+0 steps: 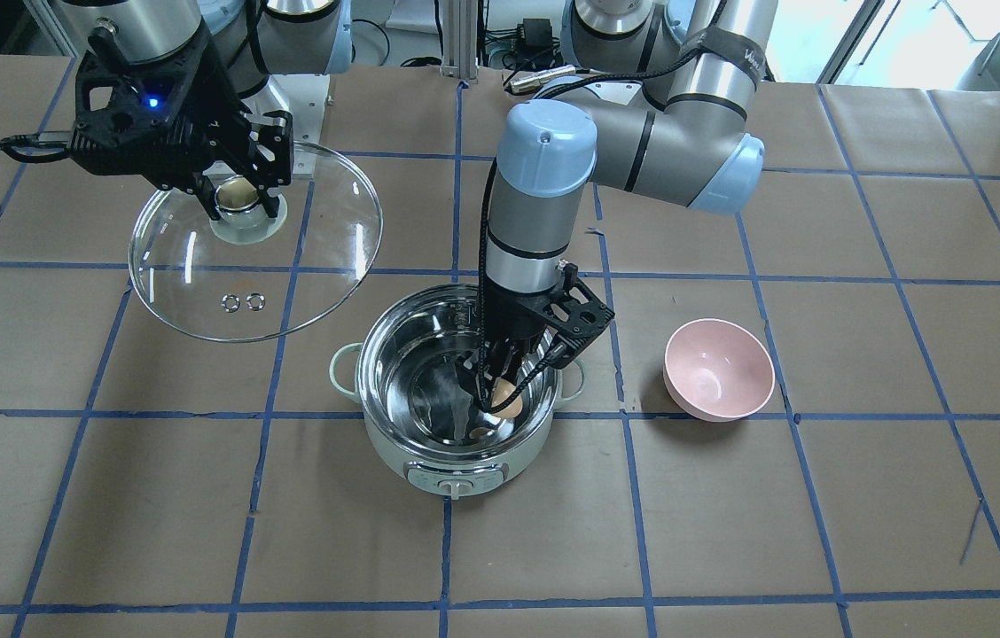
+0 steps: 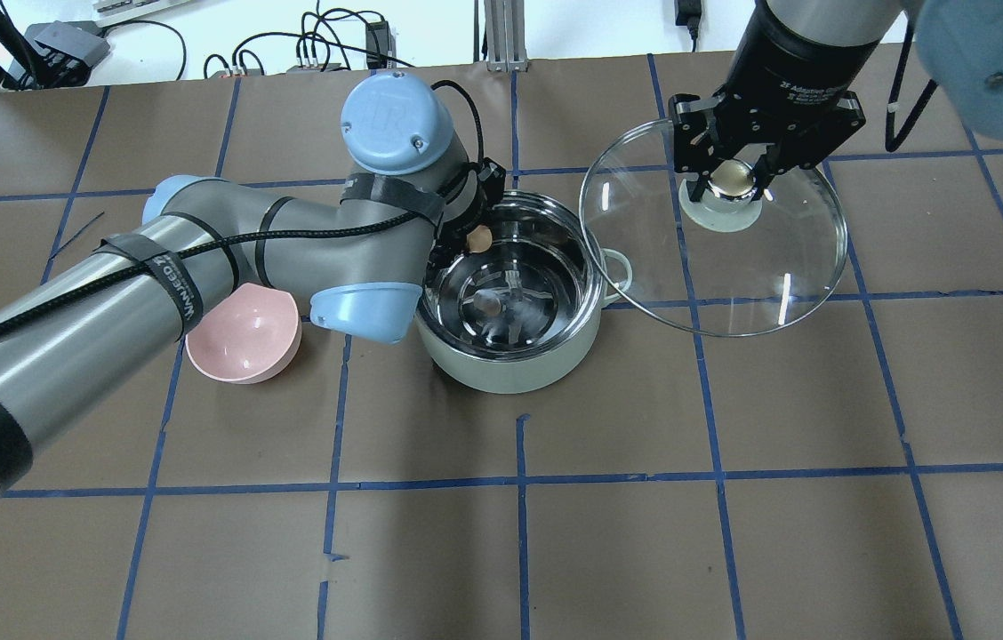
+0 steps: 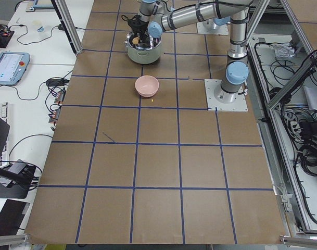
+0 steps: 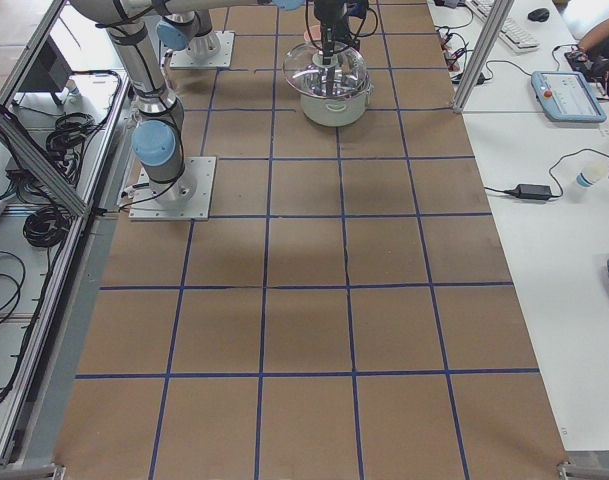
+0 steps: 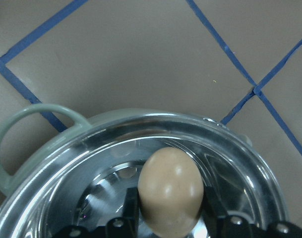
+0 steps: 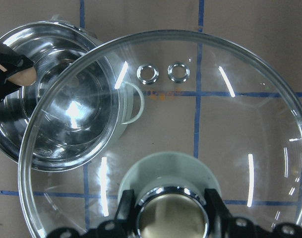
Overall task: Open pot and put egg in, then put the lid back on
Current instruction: 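Open the left gripper to drop the egg into the pot and withdraw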
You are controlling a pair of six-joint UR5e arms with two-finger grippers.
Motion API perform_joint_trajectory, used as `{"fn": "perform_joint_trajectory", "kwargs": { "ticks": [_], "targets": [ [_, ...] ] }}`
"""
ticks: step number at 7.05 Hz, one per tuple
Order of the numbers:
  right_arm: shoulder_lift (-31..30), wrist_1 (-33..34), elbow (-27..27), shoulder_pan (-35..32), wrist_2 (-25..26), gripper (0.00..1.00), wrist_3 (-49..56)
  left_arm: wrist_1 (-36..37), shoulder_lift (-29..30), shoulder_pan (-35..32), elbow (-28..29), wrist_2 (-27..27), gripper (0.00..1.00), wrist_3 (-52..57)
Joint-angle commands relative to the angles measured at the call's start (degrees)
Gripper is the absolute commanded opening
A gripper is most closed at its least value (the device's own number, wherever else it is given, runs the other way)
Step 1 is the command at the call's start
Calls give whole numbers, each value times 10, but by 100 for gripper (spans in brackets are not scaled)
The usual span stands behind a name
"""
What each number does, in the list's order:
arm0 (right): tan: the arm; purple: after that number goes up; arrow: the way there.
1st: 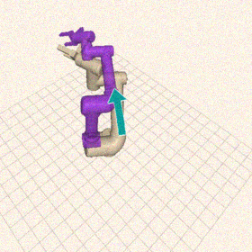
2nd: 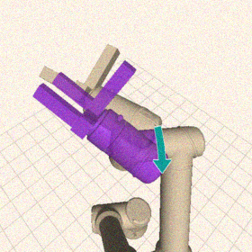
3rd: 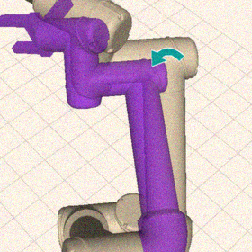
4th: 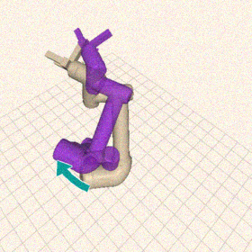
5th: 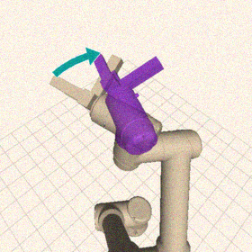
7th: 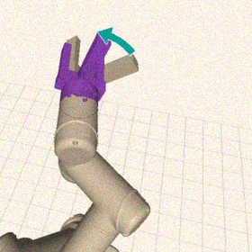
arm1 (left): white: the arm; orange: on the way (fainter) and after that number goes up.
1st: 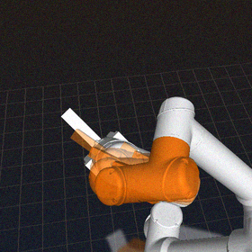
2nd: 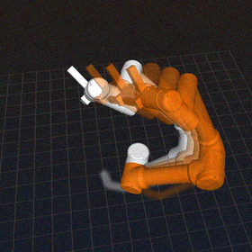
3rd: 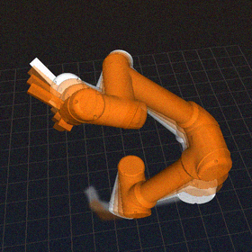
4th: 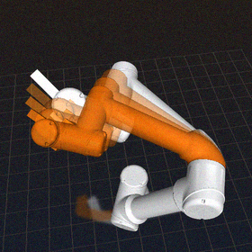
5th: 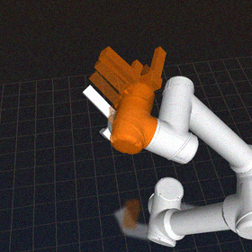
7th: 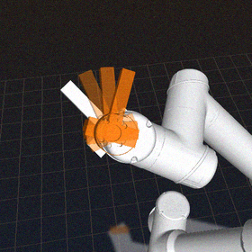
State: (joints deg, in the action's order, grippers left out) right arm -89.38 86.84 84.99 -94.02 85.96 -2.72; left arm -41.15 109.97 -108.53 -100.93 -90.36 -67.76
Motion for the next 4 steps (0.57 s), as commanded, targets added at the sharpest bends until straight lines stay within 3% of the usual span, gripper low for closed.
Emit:
{"fn": "perform_joint_trajectory", "kwargs": {
  "ticks": [1,2,3,4],
  "targets": [
    [0,0,0,0,0,5,0,11,19,-7,0,-2,24,-6],
    [0,0,0,0,0,5,0,16,21,-7,0,0,24,-6],
    [0,0,0,0,0,5,0,16,22,-7,0,3,41,-8],
    [0,0,0,0,0,5,0,17,20,-7,1,1,78,-3]
  ]
}}
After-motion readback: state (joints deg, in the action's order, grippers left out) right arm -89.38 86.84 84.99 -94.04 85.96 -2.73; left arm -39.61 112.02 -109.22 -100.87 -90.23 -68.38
